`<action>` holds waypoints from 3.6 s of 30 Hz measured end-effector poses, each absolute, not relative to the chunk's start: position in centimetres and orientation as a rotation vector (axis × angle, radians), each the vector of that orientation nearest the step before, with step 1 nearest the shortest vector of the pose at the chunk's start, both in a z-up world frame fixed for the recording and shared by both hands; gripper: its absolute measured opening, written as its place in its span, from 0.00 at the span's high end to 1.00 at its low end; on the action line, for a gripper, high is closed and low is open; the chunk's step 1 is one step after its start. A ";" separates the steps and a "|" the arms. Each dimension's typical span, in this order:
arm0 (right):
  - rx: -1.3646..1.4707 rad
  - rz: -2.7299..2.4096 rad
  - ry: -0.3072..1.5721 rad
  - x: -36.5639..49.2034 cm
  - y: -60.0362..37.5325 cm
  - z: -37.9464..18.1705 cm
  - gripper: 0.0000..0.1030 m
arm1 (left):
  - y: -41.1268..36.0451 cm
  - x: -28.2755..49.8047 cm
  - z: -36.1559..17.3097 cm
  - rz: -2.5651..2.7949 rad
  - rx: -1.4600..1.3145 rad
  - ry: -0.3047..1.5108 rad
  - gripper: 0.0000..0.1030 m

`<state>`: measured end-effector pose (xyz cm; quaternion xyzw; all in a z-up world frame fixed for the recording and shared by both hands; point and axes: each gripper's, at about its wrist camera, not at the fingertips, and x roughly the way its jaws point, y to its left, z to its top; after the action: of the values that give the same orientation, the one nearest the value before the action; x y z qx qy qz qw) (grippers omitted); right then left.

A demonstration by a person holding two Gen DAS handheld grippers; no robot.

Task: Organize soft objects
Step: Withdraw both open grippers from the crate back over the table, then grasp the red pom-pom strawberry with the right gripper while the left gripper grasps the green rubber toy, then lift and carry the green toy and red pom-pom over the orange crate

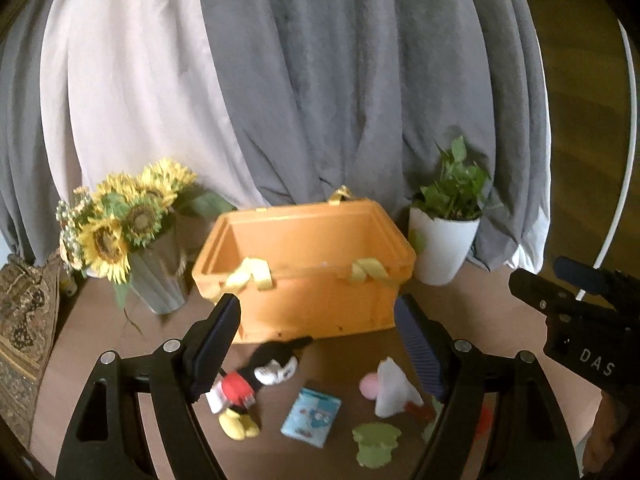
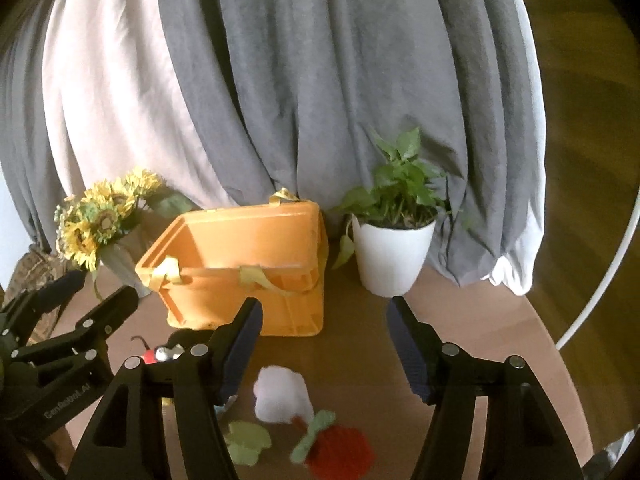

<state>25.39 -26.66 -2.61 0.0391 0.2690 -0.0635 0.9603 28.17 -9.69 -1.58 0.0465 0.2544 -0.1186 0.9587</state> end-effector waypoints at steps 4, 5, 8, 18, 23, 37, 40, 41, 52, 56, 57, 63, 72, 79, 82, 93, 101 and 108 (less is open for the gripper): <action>0.072 -0.124 0.561 24.5 -26.8 -3.6 0.36 | -10.1 27.4 -2.9 -0.252 0.093 0.548 0.23; 0.074 -0.120 0.568 24.4 -26.9 -3.9 0.36 | -10.1 27.3 -3.2 -0.254 0.094 0.551 0.23; 0.070 -0.106 0.586 24.0 -26.9 -4.7 0.36 | -10.3 27.0 -4.1 -0.263 0.097 0.563 0.23; 0.074 -0.079 0.667 23.2 -27.5 -8.0 0.36 | -11.1 26.2 -8.0 -0.281 0.118 0.653 0.23; 0.079 -0.061 0.729 23.2 -27.7 -9.9 0.36 | -11.4 26.1 -9.9 -0.289 0.123 0.711 0.23; 0.128 0.011 0.854 23.1 -28.1 -14.0 0.36 | -11.9 24.9 -13.6 -0.333 0.135 0.835 0.23; 0.121 0.020 0.877 23.1 -28.0 -14.9 0.36 | -12.0 24.9 -14.7 -0.335 0.131 0.866 0.23; 0.119 0.023 0.886 23.2 -27.9 -15.3 0.36 | -12.0 24.9 -15.0 -0.336 0.132 0.875 0.23; 0.121 0.054 0.964 24.0 -27.9 -18.5 0.36 | -12.4 25.3 -17.5 -0.348 0.135 0.930 0.23; 0.135 0.059 0.989 24.6 -28.3 -19.6 0.36 | -12.5 25.9 -18.3 -0.360 0.118 0.949 0.23; 0.140 0.062 0.994 24.8 -28.3 -19.8 0.36 | -12.6 26.1 -18.5 -0.360 0.116 0.950 0.23; 0.131 0.056 1.009 25.7 -28.4 -20.8 0.36 | -12.9 26.9 -19.4 -0.359 0.122 0.961 0.23; 0.145 0.056 1.012 26.9 -29.2 -21.8 0.36 | -13.8 28.2 -20.2 -0.355 0.138 0.943 0.23; 0.151 0.057 1.007 27.4 -29.4 -22.3 0.36 | -14.4 28.9 -20.7 -0.366 0.147 0.942 0.24; 0.144 0.063 1.000 27.4 -29.3 -22.3 0.39 | -14.5 29.1 -21.0 -0.374 0.142 0.957 0.31; 0.127 0.092 0.969 27.0 -28.6 -22.4 0.64 | -14.6 29.1 -21.5 -0.394 0.130 0.958 0.52; 0.132 0.089 0.924 26.3 -28.4 -21.7 0.66 | -13.7 28.5 -20.7 -0.376 0.092 0.943 0.55; 0.147 0.085 0.888 25.7 -28.1 -20.5 0.66 | -13.1 28.1 -19.2 -0.366 0.069 0.901 0.58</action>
<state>25.73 -28.07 -20.45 0.0711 0.4288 0.0411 0.8997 28.13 -13.09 -19.18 0.0331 0.4329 -0.1759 0.8835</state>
